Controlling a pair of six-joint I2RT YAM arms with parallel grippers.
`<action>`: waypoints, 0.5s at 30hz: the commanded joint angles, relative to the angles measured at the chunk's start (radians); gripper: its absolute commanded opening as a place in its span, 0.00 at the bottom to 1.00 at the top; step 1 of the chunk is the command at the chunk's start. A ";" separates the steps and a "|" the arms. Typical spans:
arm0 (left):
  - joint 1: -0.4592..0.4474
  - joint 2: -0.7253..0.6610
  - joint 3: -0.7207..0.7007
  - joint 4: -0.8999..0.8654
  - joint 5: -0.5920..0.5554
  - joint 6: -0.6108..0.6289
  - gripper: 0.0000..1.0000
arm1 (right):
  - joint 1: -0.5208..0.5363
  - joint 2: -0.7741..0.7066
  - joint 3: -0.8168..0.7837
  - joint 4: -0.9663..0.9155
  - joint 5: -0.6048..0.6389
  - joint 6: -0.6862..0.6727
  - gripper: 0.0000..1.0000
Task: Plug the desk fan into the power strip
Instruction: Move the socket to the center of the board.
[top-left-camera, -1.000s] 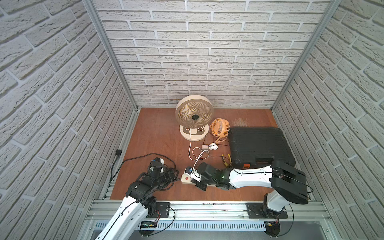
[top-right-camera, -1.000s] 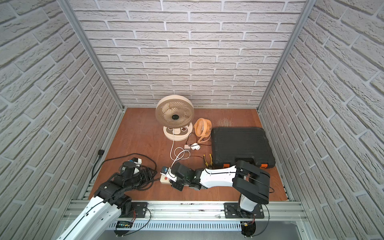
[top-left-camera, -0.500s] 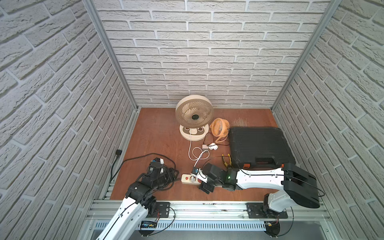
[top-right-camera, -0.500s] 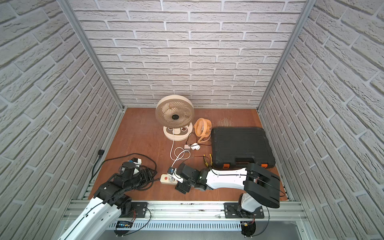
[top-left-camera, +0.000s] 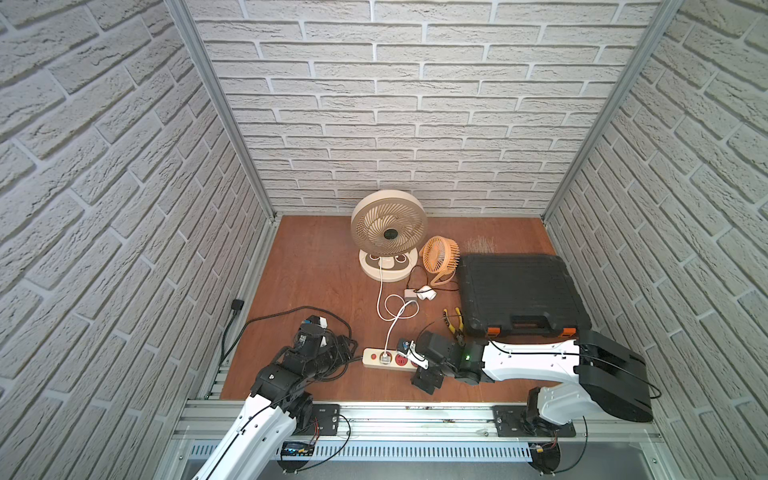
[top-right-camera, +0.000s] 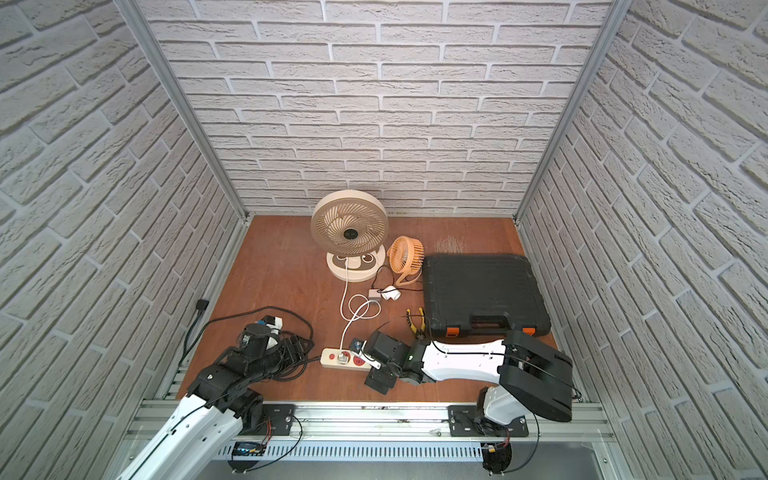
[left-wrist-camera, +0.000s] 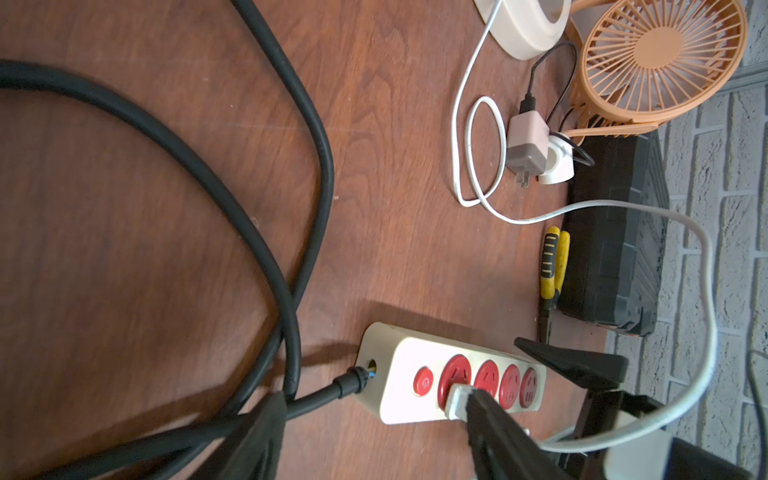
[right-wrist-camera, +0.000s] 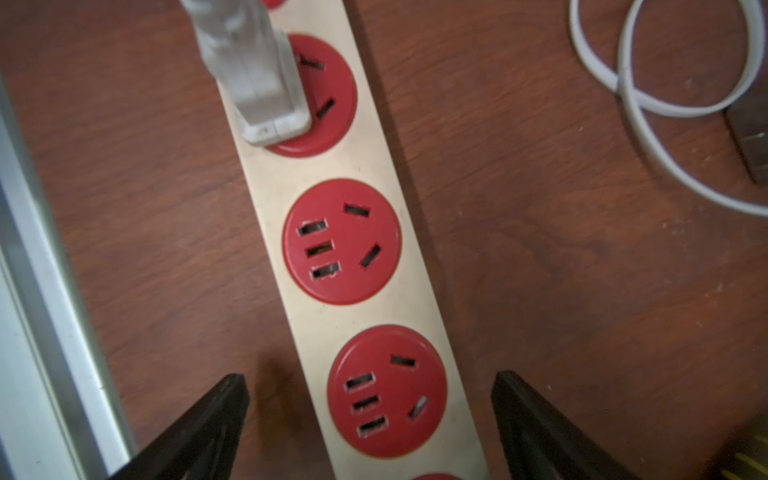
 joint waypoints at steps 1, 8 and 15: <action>0.009 -0.014 0.001 0.009 -0.049 0.023 0.73 | -0.015 0.043 0.026 -0.016 0.019 0.000 0.86; 0.090 0.001 0.042 -0.015 -0.074 0.094 0.73 | -0.014 0.106 0.085 -0.009 0.000 -0.022 0.27; 0.232 -0.001 0.097 -0.058 -0.086 0.152 0.73 | -0.015 0.238 0.265 -0.044 0.007 -0.063 0.20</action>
